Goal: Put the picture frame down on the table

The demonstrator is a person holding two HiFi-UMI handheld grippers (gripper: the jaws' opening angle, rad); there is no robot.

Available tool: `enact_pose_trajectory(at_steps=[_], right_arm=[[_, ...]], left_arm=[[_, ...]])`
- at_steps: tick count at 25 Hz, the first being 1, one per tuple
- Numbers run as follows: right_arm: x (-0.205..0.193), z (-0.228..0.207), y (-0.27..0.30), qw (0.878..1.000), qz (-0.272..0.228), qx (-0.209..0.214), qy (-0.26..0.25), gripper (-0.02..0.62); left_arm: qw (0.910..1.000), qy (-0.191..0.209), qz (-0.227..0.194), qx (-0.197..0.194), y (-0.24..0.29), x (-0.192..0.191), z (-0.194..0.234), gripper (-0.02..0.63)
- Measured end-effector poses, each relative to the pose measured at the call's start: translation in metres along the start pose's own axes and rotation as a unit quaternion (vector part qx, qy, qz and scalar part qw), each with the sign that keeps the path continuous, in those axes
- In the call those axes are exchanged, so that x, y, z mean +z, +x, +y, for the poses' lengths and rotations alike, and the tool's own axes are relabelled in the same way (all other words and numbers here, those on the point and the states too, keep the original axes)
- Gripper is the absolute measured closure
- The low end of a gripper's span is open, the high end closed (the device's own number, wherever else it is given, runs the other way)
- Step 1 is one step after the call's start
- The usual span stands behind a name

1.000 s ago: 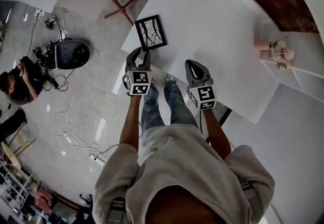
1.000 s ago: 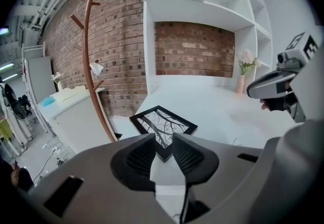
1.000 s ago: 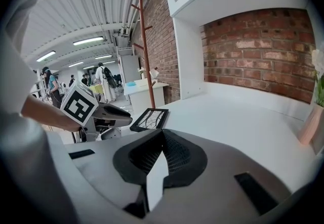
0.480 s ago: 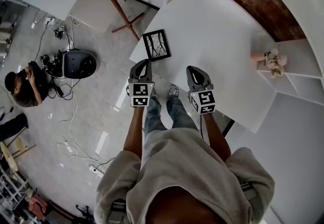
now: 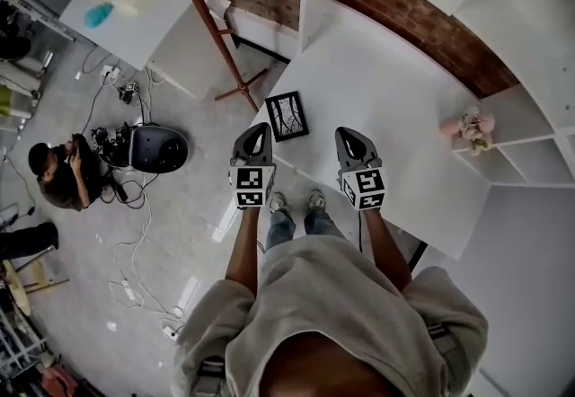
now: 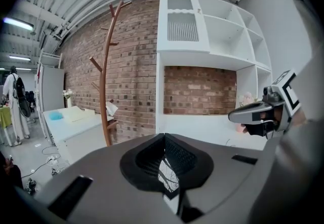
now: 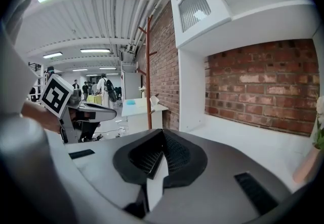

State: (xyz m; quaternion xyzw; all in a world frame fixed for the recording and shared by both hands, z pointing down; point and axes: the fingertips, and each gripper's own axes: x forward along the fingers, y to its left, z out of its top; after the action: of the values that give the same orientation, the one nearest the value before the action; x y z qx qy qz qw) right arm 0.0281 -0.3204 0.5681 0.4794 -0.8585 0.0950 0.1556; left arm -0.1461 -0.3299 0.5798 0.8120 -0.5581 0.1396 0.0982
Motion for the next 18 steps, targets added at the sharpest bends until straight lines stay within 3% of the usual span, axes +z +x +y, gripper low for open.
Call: enact_pose_trajectory(at_steps=[18], right_arm=[[0.101, -0.025, -0.014, 0.994, -0.099, -0.02, -0.035, 0.571]], left_arm=[[0.9978, 0.007, -0.066, 0.01, -0.028, 0.076, 0.015, 0.592]])
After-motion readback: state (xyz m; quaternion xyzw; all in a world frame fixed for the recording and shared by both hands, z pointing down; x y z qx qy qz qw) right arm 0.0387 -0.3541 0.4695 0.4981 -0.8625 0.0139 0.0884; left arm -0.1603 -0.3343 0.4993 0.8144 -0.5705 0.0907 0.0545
